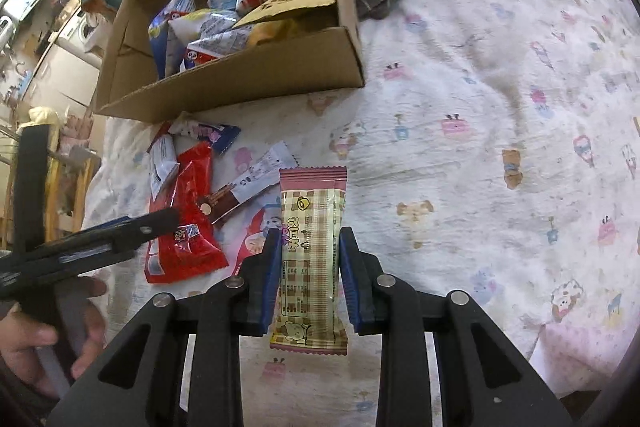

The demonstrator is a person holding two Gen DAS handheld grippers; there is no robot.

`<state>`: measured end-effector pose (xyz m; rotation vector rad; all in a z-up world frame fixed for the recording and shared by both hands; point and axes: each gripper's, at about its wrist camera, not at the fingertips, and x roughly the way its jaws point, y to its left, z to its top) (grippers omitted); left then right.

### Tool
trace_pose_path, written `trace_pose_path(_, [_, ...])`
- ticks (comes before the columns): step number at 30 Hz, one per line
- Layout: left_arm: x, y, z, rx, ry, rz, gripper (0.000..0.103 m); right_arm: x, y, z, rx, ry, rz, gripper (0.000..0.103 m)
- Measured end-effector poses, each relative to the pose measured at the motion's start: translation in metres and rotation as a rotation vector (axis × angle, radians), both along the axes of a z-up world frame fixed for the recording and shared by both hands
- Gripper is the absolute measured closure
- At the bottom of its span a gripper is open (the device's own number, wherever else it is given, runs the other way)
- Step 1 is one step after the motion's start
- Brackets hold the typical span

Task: Organize snacks
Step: 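Grasp the plaid-wrapped bar with the right tool while the left tool grasps the red bag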

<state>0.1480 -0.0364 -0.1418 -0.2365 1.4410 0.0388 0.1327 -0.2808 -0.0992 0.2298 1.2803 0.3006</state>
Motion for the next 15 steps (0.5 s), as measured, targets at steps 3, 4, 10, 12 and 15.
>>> trace_pose_path(3, [0.005, -0.008, -0.014, 0.032, 0.036, -0.014, 0.002, -0.003, 0.008, 0.003, 0.011, -0.012, -0.007, 0.074])
trace_pose_path(4, [0.006, -0.011, -0.016, 0.046, 0.037, -0.021, 0.002, -0.003, 0.008, 0.004, 0.014, -0.014, -0.009, 0.074])
trace_pose_path(10, [0.009, -0.021, -0.018, 0.066, 0.006, -0.047, 0.020, 0.001, 0.012, 0.004, 0.026, -0.020, -0.021, 0.074])
trace_pose_path(12, [0.008, -0.023, -0.016, 0.078, 0.010, -0.071, 0.026, 0.002, 0.011, 0.006, 0.034, -0.027, -0.025, 0.074])
trace_pose_path(15, [0.006, -0.021, -0.011, 0.061, 0.015, -0.103, 0.042, 0.002, 0.014, 0.008, 0.042, -0.039, -0.019, 0.074])
